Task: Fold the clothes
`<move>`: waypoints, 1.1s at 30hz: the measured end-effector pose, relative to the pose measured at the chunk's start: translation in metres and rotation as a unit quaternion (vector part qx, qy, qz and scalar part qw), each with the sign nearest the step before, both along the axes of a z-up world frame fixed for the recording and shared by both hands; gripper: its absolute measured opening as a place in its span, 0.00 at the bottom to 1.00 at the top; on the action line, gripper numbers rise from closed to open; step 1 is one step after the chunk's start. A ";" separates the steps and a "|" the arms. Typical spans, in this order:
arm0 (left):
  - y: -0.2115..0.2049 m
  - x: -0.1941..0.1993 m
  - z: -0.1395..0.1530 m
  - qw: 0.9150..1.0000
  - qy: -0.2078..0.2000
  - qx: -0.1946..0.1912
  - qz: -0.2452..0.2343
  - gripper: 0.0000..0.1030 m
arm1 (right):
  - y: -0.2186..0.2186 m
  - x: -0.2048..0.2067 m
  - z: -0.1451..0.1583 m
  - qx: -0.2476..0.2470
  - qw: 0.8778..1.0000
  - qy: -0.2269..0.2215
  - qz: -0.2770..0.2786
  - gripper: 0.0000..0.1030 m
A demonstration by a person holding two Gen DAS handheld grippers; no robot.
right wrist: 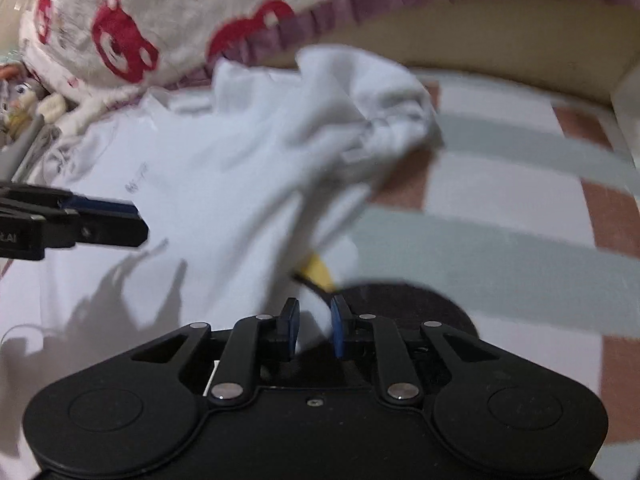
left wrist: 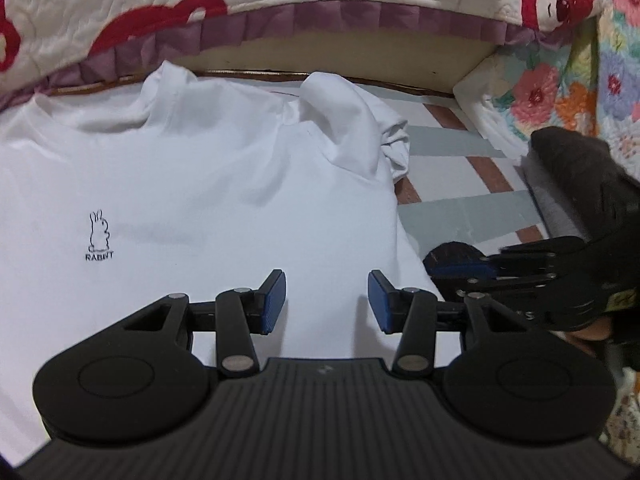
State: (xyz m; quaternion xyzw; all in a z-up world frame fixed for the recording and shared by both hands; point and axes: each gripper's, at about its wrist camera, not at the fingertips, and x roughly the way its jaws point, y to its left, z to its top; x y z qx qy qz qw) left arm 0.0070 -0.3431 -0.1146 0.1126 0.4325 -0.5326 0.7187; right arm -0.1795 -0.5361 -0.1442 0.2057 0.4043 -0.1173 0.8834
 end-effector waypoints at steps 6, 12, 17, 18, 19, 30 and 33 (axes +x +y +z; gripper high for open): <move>0.002 0.017 -0.008 0.998 0.055 -0.032 -0.009 0.46 | 0.023 0.004 0.011 0.034 0.998 -0.049 0.016 0.23; -0.007 0.032 -0.010 0.994 0.099 -0.040 -0.025 0.49 | 0.041 0.029 0.021 0.043 0.997 -0.068 0.011 0.23; -0.021 0.040 -0.025 0.994 0.101 -0.034 -0.023 0.53 | 0.067 0.054 0.011 0.038 0.997 -0.059 0.043 0.23; -0.024 0.041 -0.031 0.994 0.101 -0.027 -0.020 0.53 | 0.071 0.057 0.010 0.029 0.997 -0.054 0.056 0.23; -0.026 0.041 -0.037 0.995 0.093 -0.021 -0.016 0.53 | 0.075 0.059 0.010 0.021 0.996 -0.047 0.071 0.23; -0.017 0.058 -0.046 0.997 0.069 -0.023 0.031 0.07 | 0.035 0.009 0.022 0.007 0.999 -0.016 -0.031 0.46; -0.013 0.064 -0.045 0.995 0.080 -0.028 0.050 0.07 | 0.028 0.004 0.017 0.012 0.998 -0.005 -0.059 0.49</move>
